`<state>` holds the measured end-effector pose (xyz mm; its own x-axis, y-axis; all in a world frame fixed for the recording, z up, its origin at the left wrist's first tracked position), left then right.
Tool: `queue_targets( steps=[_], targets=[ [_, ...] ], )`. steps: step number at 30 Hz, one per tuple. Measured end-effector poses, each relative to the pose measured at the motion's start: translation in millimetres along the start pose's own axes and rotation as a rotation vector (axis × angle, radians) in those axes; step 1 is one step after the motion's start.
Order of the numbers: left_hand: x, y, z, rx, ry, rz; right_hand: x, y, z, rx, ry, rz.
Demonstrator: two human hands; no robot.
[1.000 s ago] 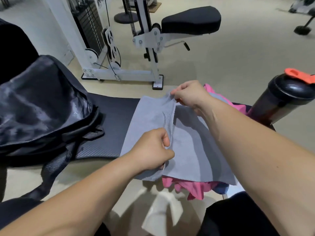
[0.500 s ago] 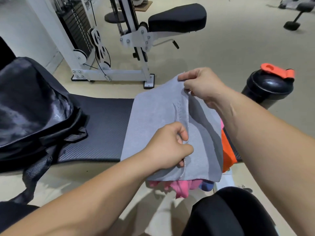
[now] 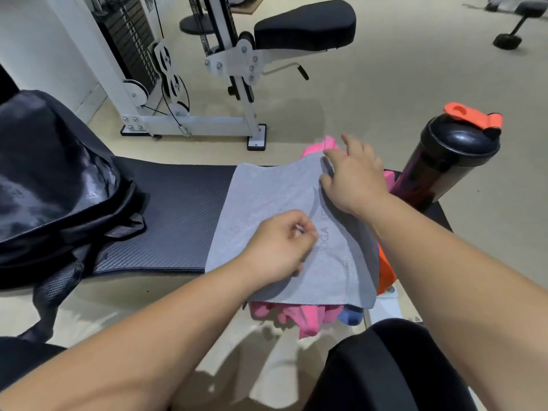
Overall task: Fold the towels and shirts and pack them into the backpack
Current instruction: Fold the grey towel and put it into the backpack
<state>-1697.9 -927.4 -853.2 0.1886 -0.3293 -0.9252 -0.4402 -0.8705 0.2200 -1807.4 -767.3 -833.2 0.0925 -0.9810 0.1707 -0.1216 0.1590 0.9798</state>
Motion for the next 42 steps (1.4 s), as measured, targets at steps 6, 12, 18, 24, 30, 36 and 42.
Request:
queue_targets(
  steps=[6,12,18,24,30,36,42],
  targets=[
    [38.2,94.8,-34.6,-0.287,0.251,0.422,88.1,-8.7,-2.9,0.133,0.264,0.0],
    [71.5,117.6,-66.4,-0.238,0.436,0.853,164.0,-57.9,7.8,0.423,0.293,0.06],
    [90.0,110.9,-61.1,-0.261,0.352,0.757,167.8,-79.7,14.1,0.429,0.165,-0.018],
    [92.9,111.4,-54.6,-0.206,0.361,0.608,175.7,-84.3,9.8,0.411,0.132,-0.208],
    [82.5,118.2,-63.0,-0.199,0.27,0.392,187.9,-82.3,5.9,0.264,0.126,-0.137],
    [82.4,151.3,-79.0,-0.204,0.243,0.183,232.9,-79.0,10.1,0.231,0.153,0.058],
    [85.3,200.0,-100.4,-0.273,0.265,0.633,280.1,-101.2,17.9,0.375,0.239,0.189]
  ],
)
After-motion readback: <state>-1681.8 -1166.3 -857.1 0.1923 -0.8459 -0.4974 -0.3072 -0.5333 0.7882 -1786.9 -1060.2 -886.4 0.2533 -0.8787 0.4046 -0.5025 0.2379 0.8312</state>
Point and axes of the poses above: each hand's wrist, its own z-axis towards the middle knuckle, its own y-axis out of the back of the hand, x = y × z, the point moved 2 cm from there along z, towards the middle knuckle, and after that the axes turned 11 degrees about x, right-handed, at the moved point
